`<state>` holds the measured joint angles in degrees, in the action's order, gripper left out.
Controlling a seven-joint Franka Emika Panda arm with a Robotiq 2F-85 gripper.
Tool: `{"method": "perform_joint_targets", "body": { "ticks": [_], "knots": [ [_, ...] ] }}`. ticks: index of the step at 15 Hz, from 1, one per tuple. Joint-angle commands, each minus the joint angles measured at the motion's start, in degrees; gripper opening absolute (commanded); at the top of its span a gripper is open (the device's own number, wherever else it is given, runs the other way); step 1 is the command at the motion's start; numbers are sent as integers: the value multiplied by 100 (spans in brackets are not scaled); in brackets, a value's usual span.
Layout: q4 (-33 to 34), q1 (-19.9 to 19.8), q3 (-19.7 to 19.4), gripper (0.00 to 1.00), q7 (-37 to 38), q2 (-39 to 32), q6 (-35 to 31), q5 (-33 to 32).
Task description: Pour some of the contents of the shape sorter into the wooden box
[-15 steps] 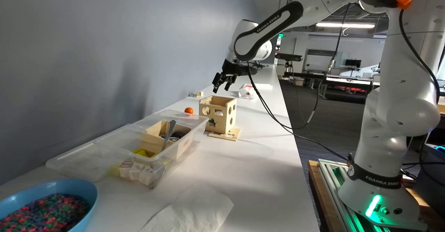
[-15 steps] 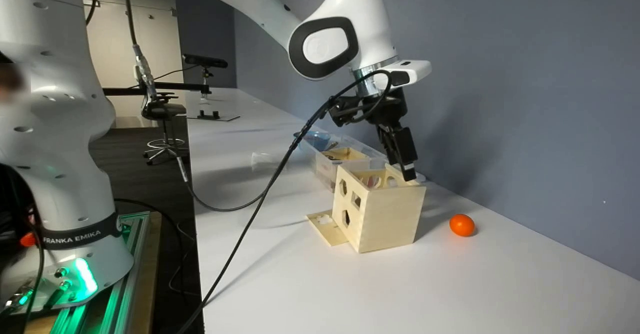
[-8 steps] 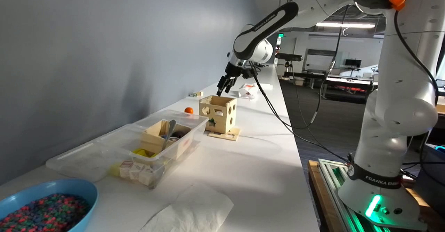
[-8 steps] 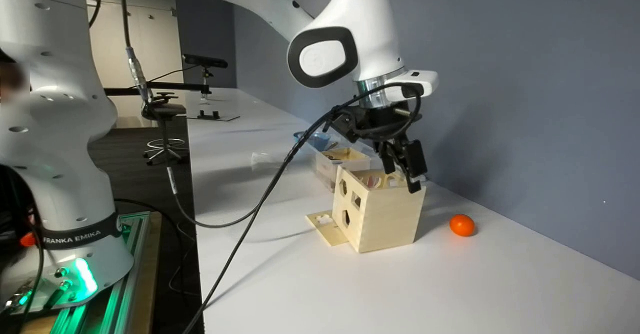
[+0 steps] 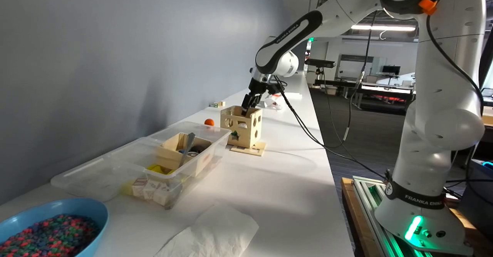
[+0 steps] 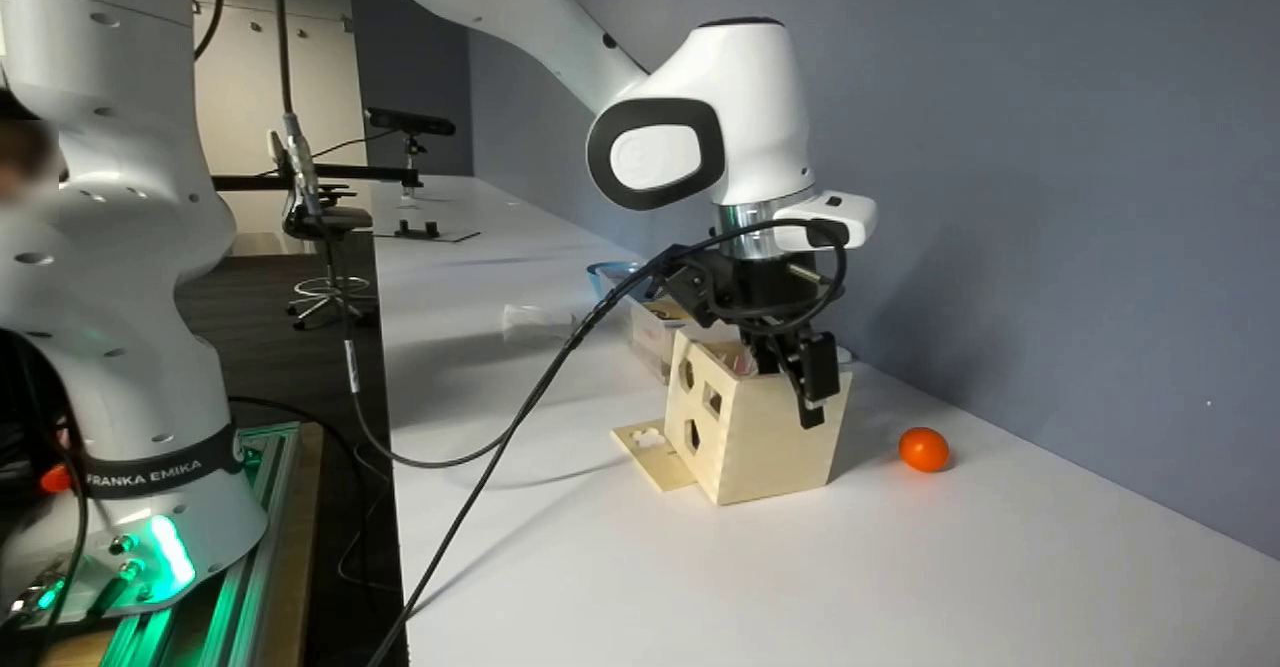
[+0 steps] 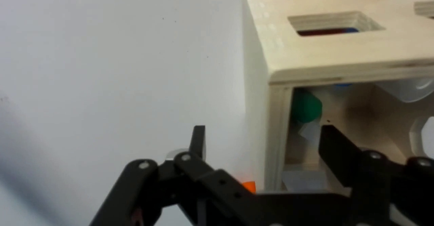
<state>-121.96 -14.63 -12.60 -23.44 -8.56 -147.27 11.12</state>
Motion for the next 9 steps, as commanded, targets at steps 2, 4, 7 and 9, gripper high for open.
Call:
{"method": "perform_joint_targets", "body": {
  "ticks": [2,4,7,9],
  "knots": [
    [428,-163,37,48,214,-154,439,46],
    [578,-178,-1,34,441,-173,698,-26],
    [716,-176,-42,13,752,-78,1130,-110],
    [812,-165,-57,1,956,-41,1435,-141]
  ]
}}
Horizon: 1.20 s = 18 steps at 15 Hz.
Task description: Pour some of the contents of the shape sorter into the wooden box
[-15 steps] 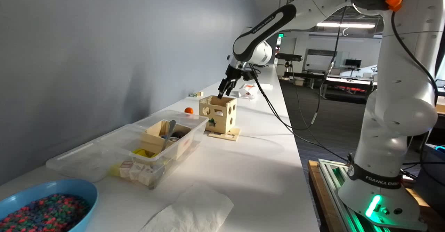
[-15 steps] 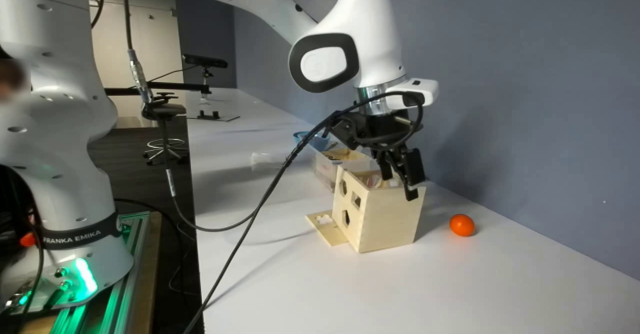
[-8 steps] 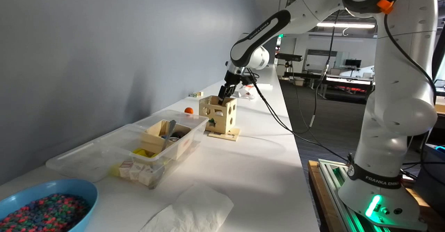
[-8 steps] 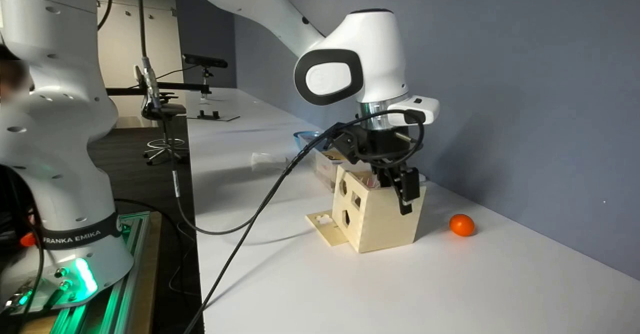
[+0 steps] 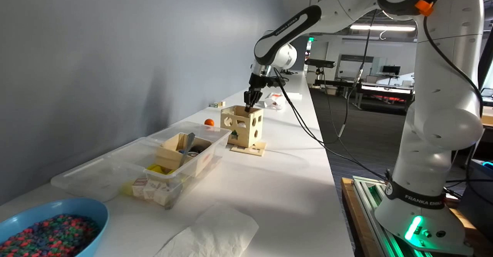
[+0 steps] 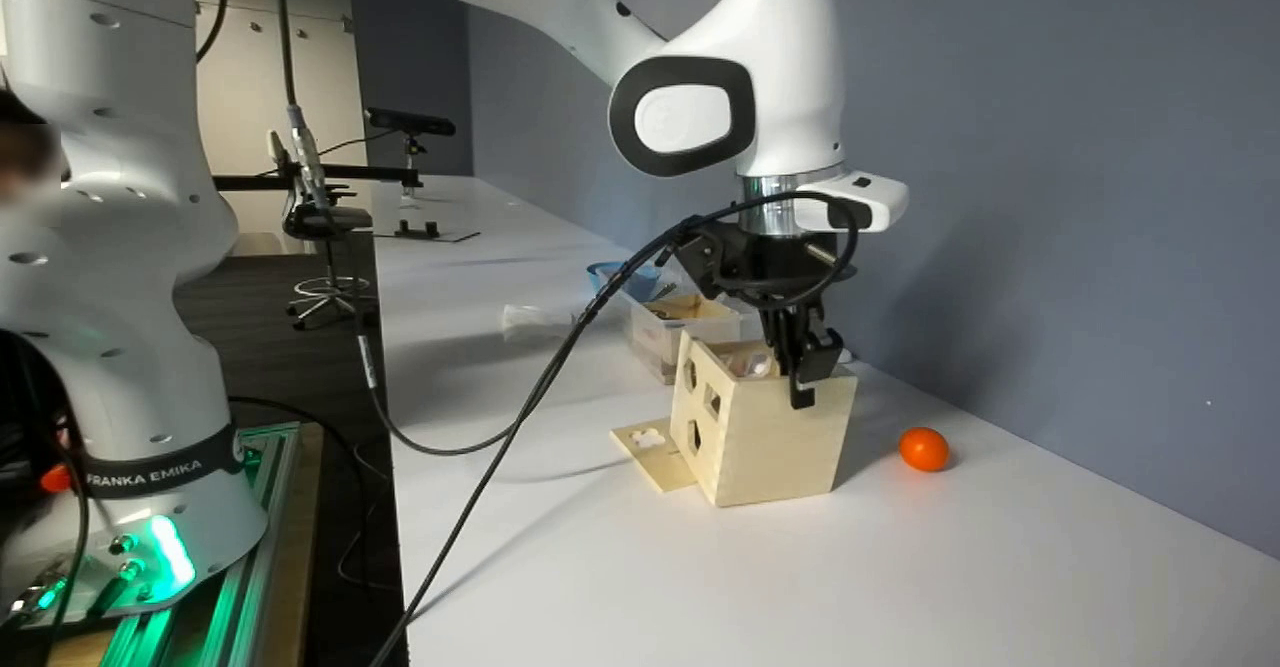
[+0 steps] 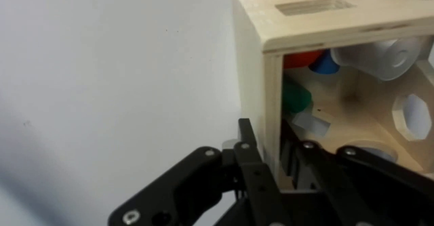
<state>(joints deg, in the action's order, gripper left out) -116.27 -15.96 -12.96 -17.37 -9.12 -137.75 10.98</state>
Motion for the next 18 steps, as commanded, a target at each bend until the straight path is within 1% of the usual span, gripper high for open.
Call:
{"method": "perform_joint_targets", "body": {
  "ticks": [1,2,3,5,7,10,13,18],
  "knots": [
    [286,-18,-28,0,472,44,636,-158],
    [326,-13,-38,0,580,55,782,-180],
    [399,-7,-45,3,735,74,941,-165],
    [569,-25,-37,3,1002,140,1228,72],
    [602,-9,-15,3,1371,316,1171,344],
    [495,83,43,3,1677,719,747,641],
    [317,191,111,3,1588,1085,100,881],
    [25,353,79,3,1465,1527,-467,2052]
  ]
}}
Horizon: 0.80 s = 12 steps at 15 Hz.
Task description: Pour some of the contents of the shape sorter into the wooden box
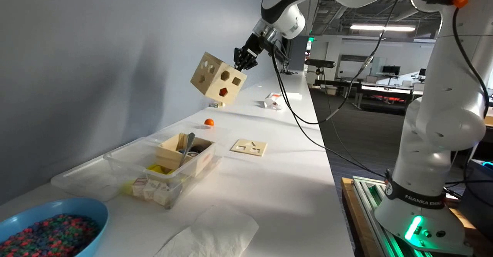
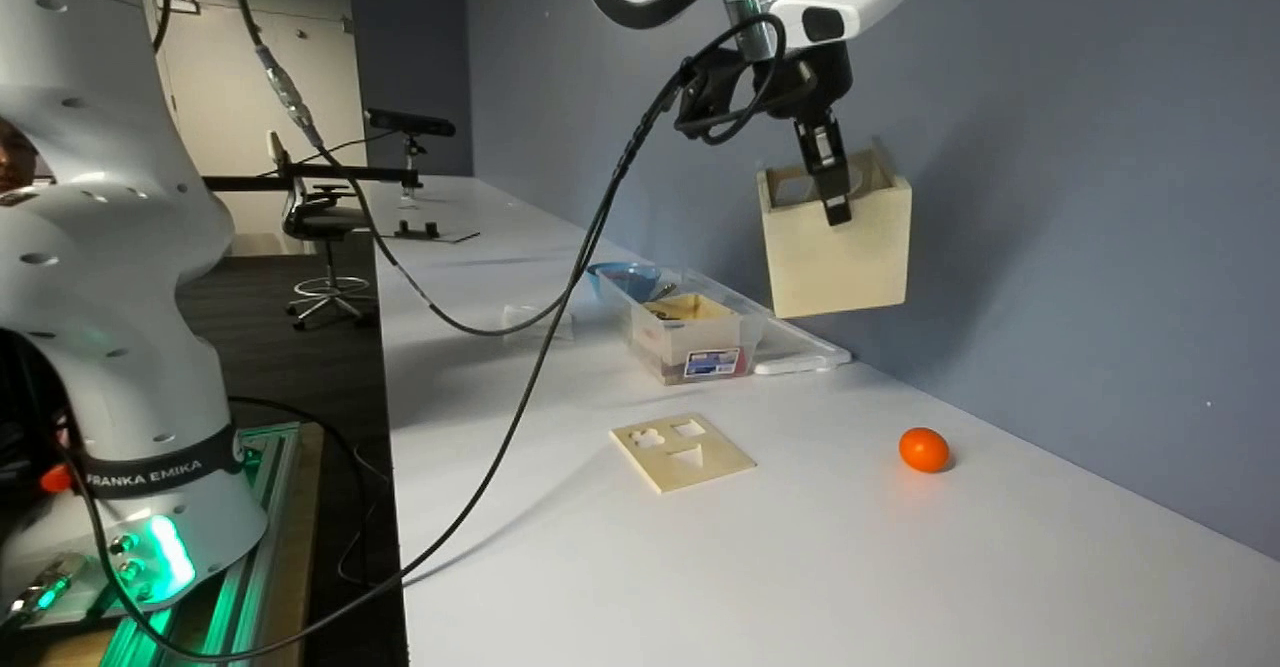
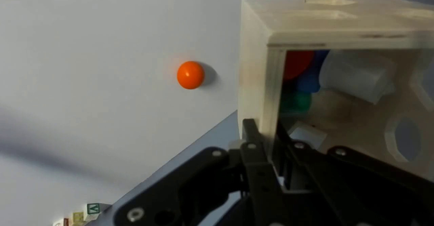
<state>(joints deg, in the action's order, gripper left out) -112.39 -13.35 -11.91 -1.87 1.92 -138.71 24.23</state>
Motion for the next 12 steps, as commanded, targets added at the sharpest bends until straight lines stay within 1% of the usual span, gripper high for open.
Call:
{"method": "perform_joint_targets", "body": {
  "ticks": [1,2,6,7,8,9,12],
  "knots": [
    [-252,63,-81,3,-19,321,-221,637],
    [-114,81,-63,13,1,137,-123,339],
    [-162,70,-113,13,2,160,-124,389],
    [-163,70,-112,3,2,160,-124,391],
    [-264,101,-77,3,-55,236,-388,417],
    [-451,183,-14,3,-302,451,-833,698],
    [-814,344,85,3,-538,838,-1662,687]
  ]
}}
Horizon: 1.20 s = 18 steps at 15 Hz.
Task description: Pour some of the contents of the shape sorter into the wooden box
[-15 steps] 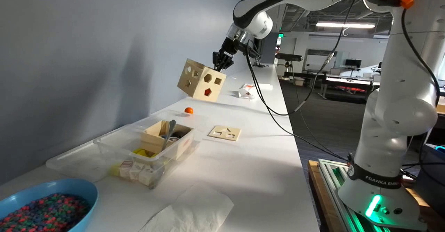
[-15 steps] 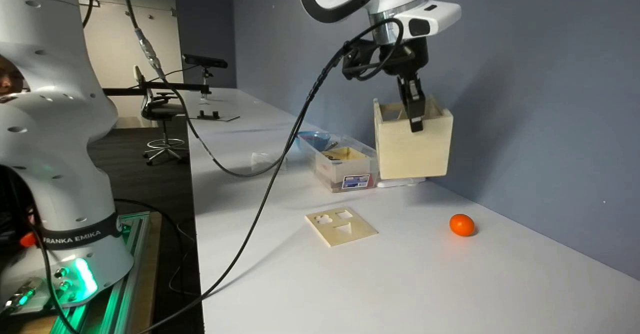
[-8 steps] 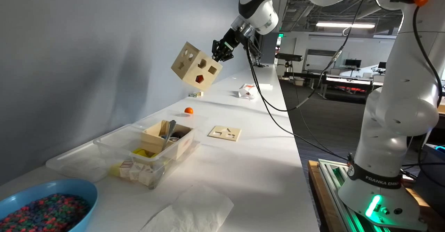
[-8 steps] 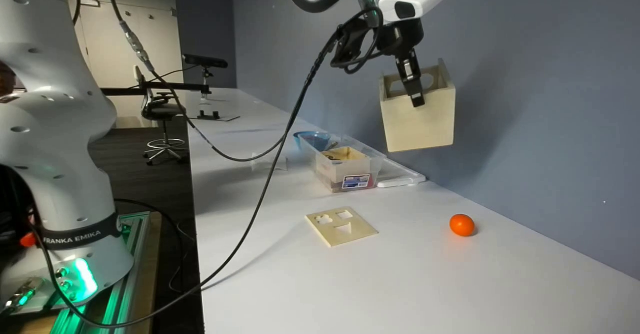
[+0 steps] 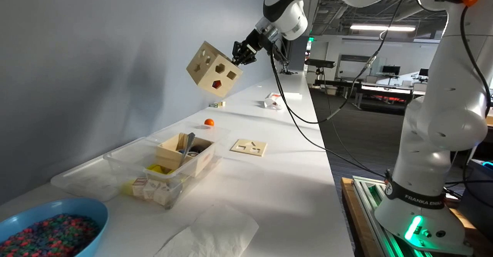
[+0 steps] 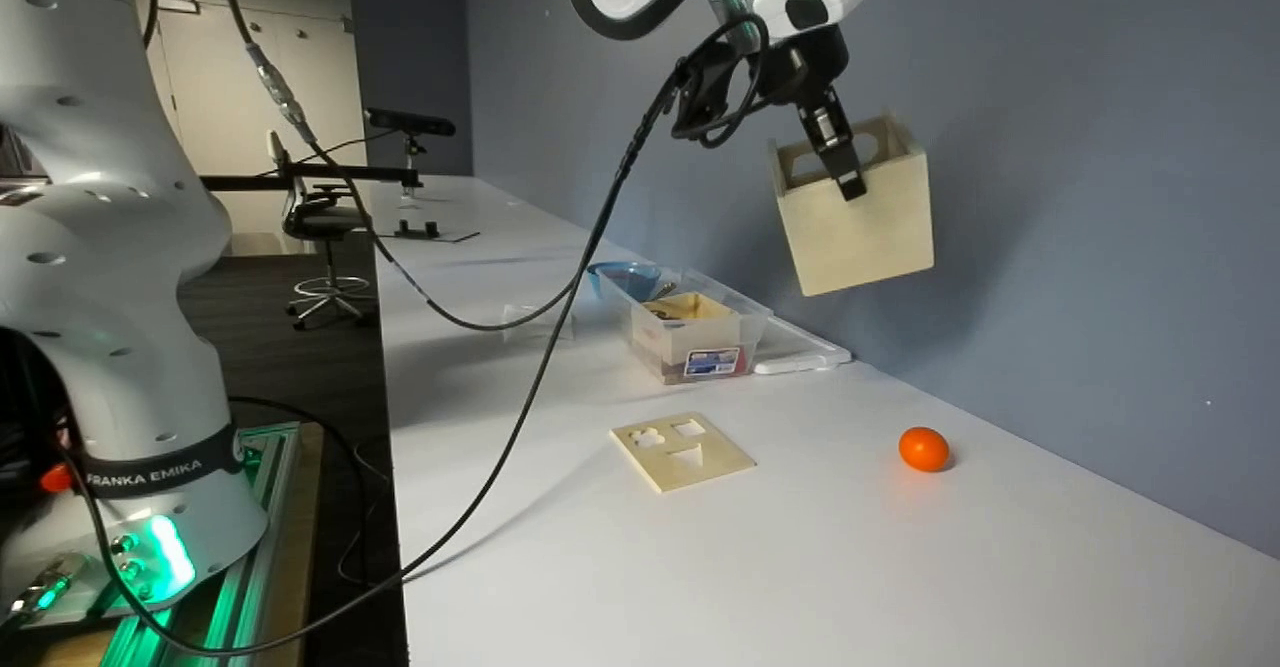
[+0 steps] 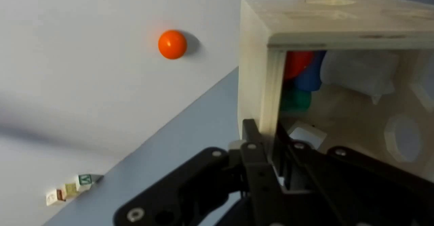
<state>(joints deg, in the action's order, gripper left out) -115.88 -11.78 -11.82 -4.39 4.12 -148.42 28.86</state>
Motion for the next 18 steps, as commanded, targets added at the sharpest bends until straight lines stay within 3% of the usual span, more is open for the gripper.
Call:
{"method": "perform_joint_targets", "body": {
  "ticks": [1,4,9,13,16,18],
  "knots": [
    [-606,255,87,3,-401,773,-965,165],
    [-910,517,158,3,-1016,1141,-1696,597],
    [-1095,1615,-81,3,-2530,1793,-1584,2312],
    [-1055,2450,-170,3,-3329,1853,-1296,3478],
    [-967,2896,-110,3,-4143,1608,-1826,4132],
    [-796,3243,-170,3,-4989,1433,-2368,4927]
  ]
}}
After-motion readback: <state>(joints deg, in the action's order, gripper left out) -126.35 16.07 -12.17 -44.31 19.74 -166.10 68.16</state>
